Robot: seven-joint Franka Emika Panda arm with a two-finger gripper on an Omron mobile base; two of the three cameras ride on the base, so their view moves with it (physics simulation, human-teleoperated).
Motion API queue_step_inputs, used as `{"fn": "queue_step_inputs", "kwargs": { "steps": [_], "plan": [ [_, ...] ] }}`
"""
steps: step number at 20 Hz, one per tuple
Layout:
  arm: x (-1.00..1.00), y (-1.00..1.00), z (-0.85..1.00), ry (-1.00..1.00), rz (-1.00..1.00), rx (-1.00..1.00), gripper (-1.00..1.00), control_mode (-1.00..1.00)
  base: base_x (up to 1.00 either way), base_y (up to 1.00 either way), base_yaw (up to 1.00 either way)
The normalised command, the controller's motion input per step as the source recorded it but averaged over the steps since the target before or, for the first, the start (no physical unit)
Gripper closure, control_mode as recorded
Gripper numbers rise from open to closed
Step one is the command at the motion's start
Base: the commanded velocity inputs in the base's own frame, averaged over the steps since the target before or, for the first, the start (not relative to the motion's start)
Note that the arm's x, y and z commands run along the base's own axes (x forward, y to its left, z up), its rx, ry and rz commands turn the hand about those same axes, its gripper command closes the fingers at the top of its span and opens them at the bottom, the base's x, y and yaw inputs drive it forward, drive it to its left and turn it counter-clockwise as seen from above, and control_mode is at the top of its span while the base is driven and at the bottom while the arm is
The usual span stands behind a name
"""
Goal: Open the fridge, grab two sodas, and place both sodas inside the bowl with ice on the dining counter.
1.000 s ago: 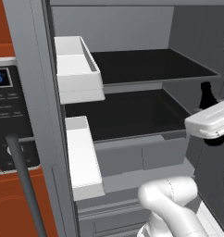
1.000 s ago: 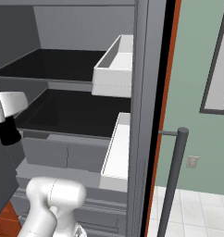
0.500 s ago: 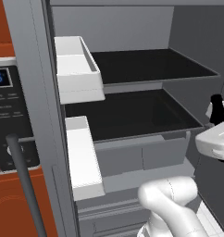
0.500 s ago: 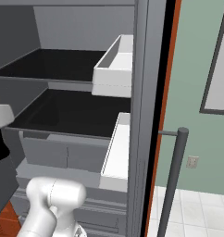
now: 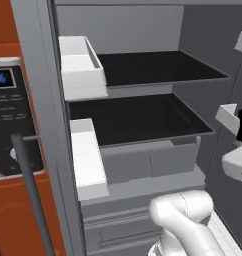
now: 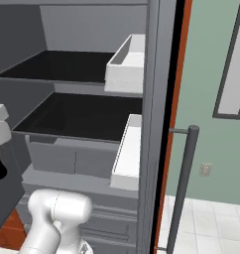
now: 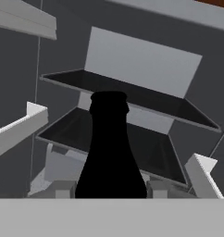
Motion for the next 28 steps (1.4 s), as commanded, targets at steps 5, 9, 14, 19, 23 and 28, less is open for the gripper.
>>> {"fn": "queue_step_inputs", "kwargs": {
  "steps": [5, 9, 14, 19, 23, 28],
  "plan": [
    [0.0, 0.0, 0.0, 0.0, 0.0, 0.0, 1.0, 1.0, -0.9, 0.01, 0.0],
    [0.0, 0.0, 0.0, 0.0, 0.0, 0.0, 1.0, 1.0, -0.93, 0.26, 0.0],
    [0.0, 0.0, 0.0, 0.0, 0.0, 0.0, 1.0, 1.0, -0.85, 0.57, 0.04],
    [0.0, 0.0, 0.0, 0.0, 0.0, 0.0, 1.0, 1.0, -0.65, 0.81, 0.22],
    [0.0, 0.0, 0.0, 0.0, 0.0, 0.0, 1.0, 1.0, -0.34, 0.89, 0.43],
    [0.0, 0.0, 0.0, 0.0, 0.0, 0.0, 1.0, 1.0, -0.05, 0.69, 0.51]
  ]
}}
